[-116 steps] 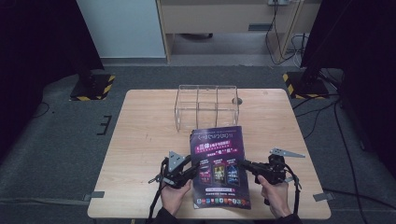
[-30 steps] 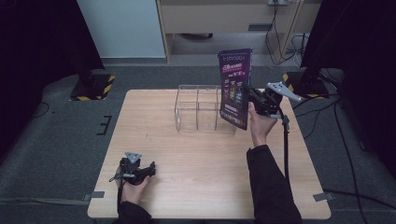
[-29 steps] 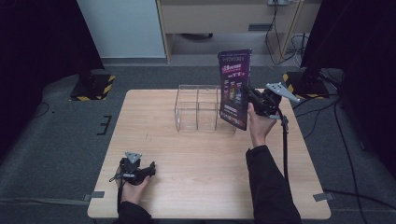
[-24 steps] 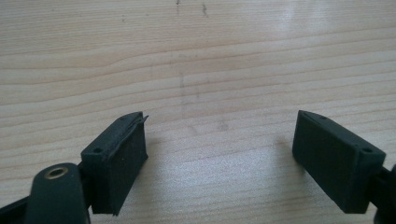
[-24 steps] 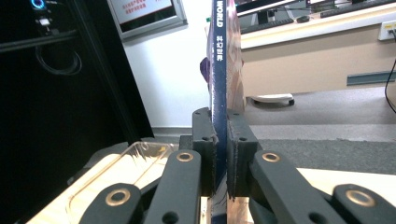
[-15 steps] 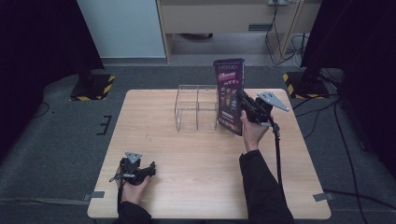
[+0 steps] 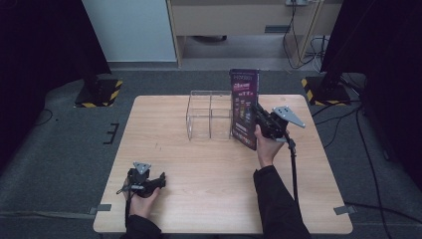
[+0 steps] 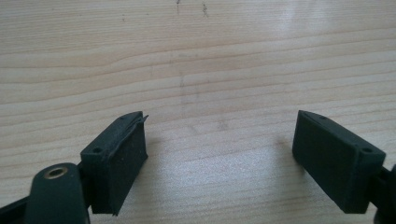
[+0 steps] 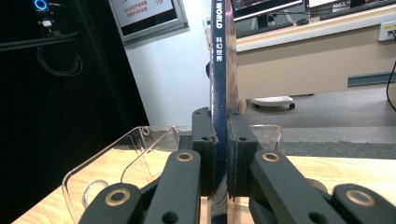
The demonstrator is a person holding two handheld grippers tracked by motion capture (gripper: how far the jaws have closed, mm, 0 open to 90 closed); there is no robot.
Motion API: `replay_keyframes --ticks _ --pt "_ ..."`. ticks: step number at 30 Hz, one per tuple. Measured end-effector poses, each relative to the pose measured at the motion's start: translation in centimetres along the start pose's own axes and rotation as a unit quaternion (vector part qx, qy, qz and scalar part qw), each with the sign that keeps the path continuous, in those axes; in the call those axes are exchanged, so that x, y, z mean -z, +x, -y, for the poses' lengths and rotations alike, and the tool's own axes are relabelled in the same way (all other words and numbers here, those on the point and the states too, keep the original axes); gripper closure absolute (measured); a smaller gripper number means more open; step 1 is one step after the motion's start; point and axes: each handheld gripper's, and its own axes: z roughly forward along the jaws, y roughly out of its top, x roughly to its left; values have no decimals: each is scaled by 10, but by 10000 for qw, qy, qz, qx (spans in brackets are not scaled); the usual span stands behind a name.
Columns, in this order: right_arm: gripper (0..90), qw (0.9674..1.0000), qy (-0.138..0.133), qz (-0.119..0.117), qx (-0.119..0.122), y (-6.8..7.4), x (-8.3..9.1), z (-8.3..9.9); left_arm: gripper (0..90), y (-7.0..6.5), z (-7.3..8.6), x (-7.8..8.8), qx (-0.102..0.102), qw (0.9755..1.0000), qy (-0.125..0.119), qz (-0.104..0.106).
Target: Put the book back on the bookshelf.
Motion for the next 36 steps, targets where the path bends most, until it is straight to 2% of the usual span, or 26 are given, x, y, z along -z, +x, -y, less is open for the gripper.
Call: replay_keyframes --ticks 11,24,36 --pt "842 9998 95 44 152 -1 17 10 148 0 0 -1 -10 10000 22 18" --pt "841 9978 544 -134 346 -6 46 16 137 0 0 -1 12 10000 19 28" --pt "841 9939 1026 -260 301 -14 81 34 128 -1 -1 -1 19 10000 26 9"
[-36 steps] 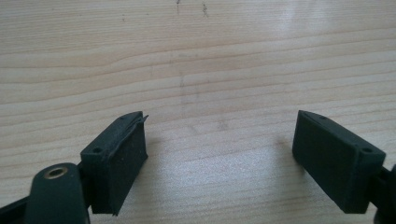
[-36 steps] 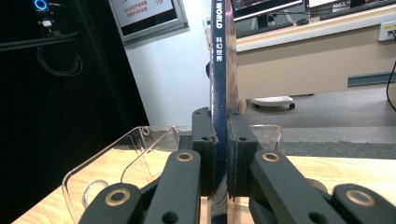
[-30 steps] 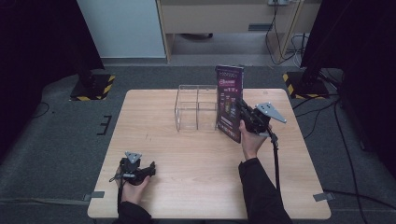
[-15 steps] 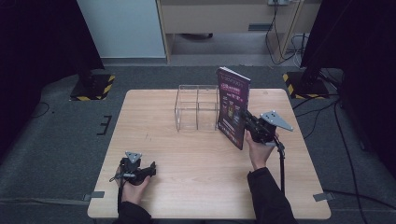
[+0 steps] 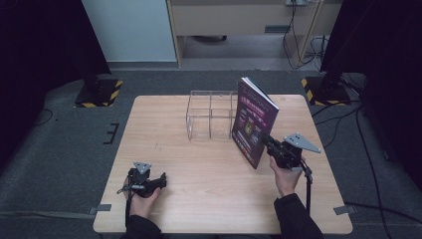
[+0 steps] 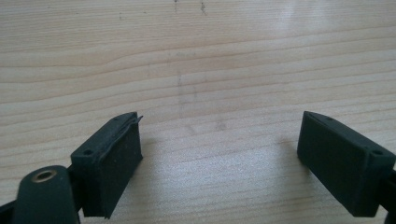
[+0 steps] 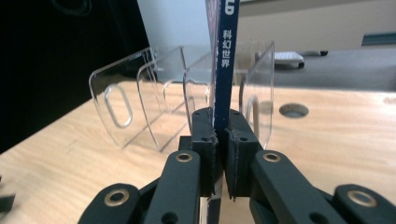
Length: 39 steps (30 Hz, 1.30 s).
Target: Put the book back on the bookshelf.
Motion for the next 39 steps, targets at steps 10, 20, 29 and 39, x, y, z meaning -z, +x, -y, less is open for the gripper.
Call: replay_keyframes --ticks 10,20,29,39 --pt "839 9996 273 -26 92 2 12 15 121 0 0 0 -16 10000 8 16" --pt "788 9996 238 -38 170 5 19 10 120 0 0 0 -16 10000 9 24" --pt "735 9997 120 60 220 4 8 -22 119 0 0 0 -15 10000 8 25" --pt "726 9996 138 222 132 8 0 -36 119 0 0 0 -15 10000 9 25"
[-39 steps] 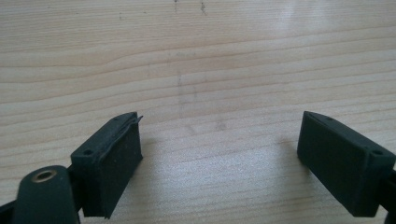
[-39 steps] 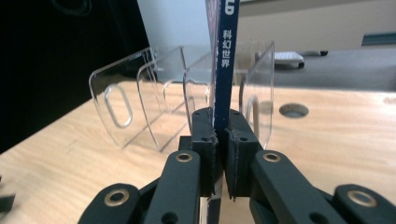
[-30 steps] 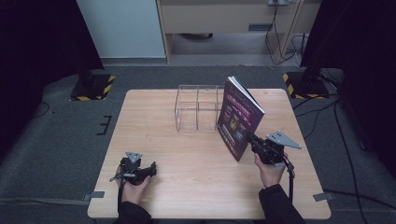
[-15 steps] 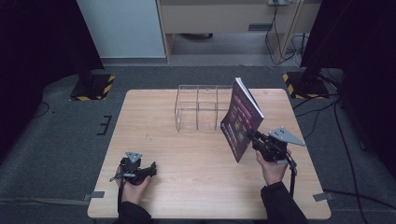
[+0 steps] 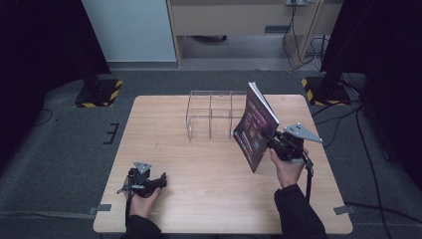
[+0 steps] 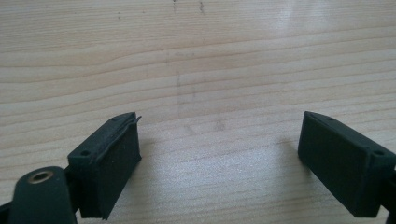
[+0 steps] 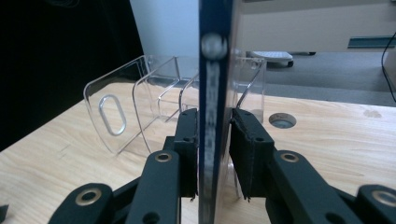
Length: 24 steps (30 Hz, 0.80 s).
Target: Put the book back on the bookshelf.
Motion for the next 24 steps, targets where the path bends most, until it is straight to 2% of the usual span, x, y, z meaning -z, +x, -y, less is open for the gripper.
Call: replay_keyframes --ticks 6,10,14,20,24 --pt "780 9998 -3 197 -9 2 2 -4 119 0 0 0 -1 10000 0 0" --pt "836 9995 -41 307 -118 0 4 -3 120 0 0 0 -1 10000 1 0" --pt "841 9993 -72 261 -243 -1 5 -2 120 0 0 0 1 10000 -1 0" --pt "843 9993 -232 162 -233 6 5 -7 119 0 0 0 0 10000 0 0" --pt "843 9989 -388 201 -137 11 -1 -15 119 0 0 0 0 10000 0 0"
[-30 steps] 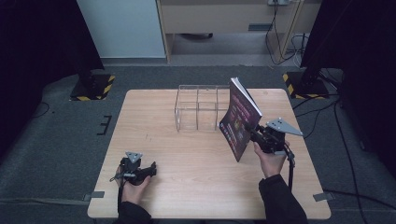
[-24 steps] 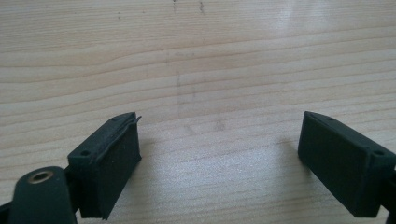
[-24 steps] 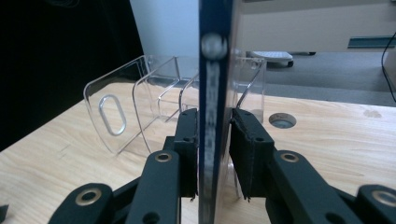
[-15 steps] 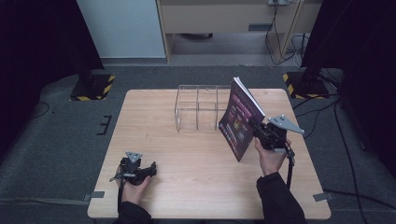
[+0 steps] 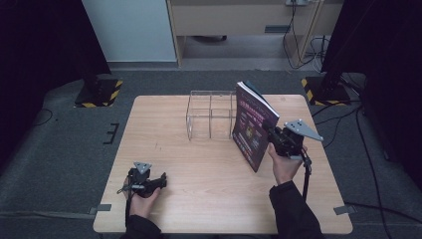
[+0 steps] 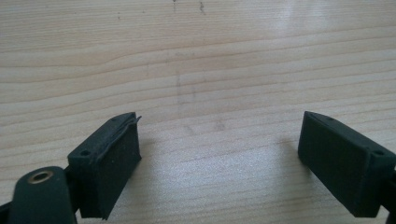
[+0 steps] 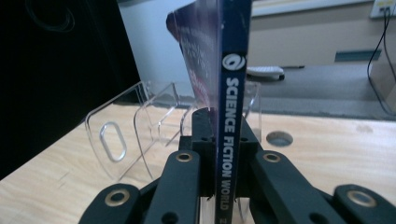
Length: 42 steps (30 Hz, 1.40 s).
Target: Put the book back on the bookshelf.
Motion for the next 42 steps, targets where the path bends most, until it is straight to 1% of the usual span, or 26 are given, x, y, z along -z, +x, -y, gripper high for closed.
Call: replay_keyframes --ticks 5,12,15,19,24,28,34,36,39,42 --pt "842 9999 -104 60 54 1 -12 -6 119 0 0 0 5 10000 -4 0" --pt "842 9992 -292 246 106 0 -34 -12 119 0 0 0 5 10000 -6 0" --pt "842 9986 -395 345 105 -2 -45 -12 119 0 0 0 -1 10000 -5 -3" --pt "842 9980 -429 458 56 -4 -60 -9 120 0 0 0 -3 10000 -5 -5" --pt "842 9970 -532 558 95 -5 -73 -4 119 0 0 0 -2 10000 -5 -2" --pt "842 9963 -630 579 87 -5 -78 -2 119 0 0 0 -1 10000 -3 -1" --pt "842 9944 -759 731 120 -4 -78 1 119 0 0 0 -3 10000 -4 -2" --pt "841 9939 -809 736 134 -3 -79 4 119 0 0 0 -1 10000 -5 -2" --pt "840 9938 -827 730 143 -4 -78 9 119 0 0 0 -2 10000 -4 -2" --pt "837 9942 -771 715 232 -4 -75 11 119 0 0 0 -2 10000 -4 -5"
